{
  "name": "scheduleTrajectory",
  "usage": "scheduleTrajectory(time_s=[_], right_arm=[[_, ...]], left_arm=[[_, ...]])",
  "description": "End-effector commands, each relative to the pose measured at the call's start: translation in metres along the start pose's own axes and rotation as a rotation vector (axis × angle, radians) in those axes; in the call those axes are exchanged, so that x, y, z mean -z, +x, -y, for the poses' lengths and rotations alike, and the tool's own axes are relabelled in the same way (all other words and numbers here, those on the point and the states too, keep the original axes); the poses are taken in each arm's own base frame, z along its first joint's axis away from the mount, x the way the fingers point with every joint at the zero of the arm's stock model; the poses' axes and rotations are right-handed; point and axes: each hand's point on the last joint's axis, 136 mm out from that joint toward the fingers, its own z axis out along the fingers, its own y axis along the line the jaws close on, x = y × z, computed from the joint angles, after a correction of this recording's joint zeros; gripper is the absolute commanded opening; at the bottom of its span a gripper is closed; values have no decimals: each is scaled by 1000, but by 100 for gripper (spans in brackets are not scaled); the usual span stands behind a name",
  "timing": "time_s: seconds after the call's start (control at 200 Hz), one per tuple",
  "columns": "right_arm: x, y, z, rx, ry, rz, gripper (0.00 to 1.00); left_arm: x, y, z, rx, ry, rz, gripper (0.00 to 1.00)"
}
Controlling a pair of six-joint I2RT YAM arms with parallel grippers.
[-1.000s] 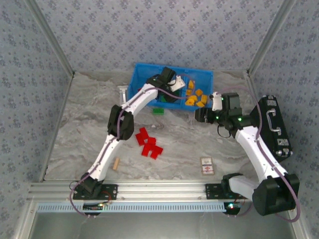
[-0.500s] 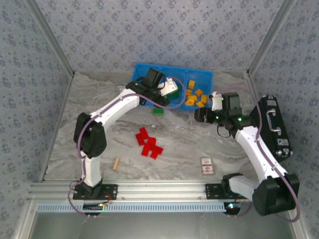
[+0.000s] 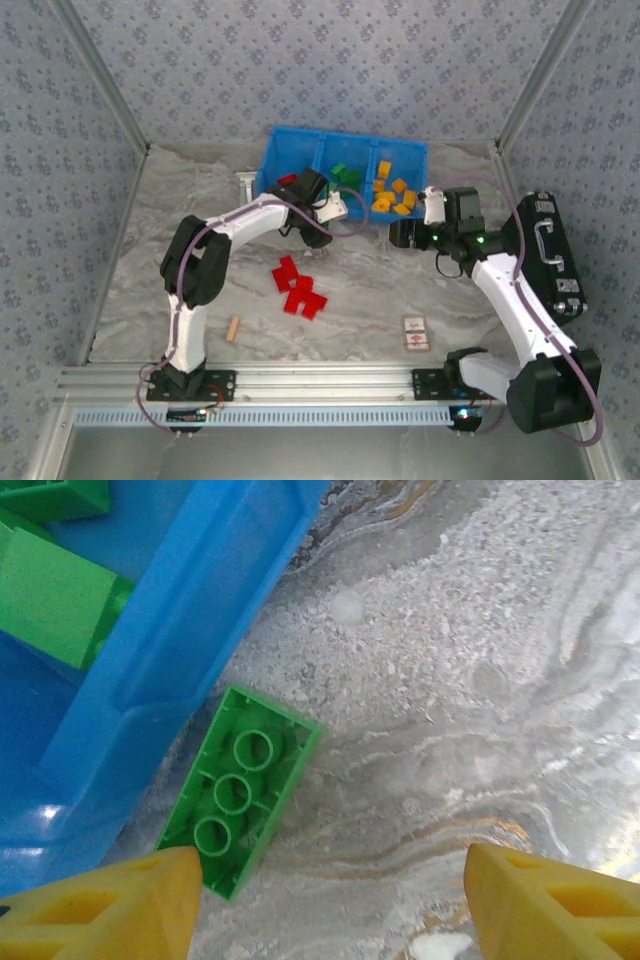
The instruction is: Sort the legos into containers by color
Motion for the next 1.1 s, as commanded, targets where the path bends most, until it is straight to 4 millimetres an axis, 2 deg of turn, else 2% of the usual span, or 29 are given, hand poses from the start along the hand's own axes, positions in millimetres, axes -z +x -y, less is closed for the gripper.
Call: scheduleTrajectory(time_s=[0.0,0.345,0.635,0.785,1.095], right_arm=[[10,-7,-7,29,-10,14,76],[5,-5,-6,30,-15,-4,76],[-1,-5,-6,27,-21,-27,76],[-1,-5,-4,27,-11,-28,76],[-4,-3,-3,26,-13,-42,76]], left_arm=[[-11,-10,-10,-10,-10,20,72],[-27,-9,-28,-11,-55,2,80],[-40,-8,-43,-20,-70,-27,80],[-44,-2,-39,-25,-45,-52,78],[-51,23,-33,-8,-24,-120,74]])
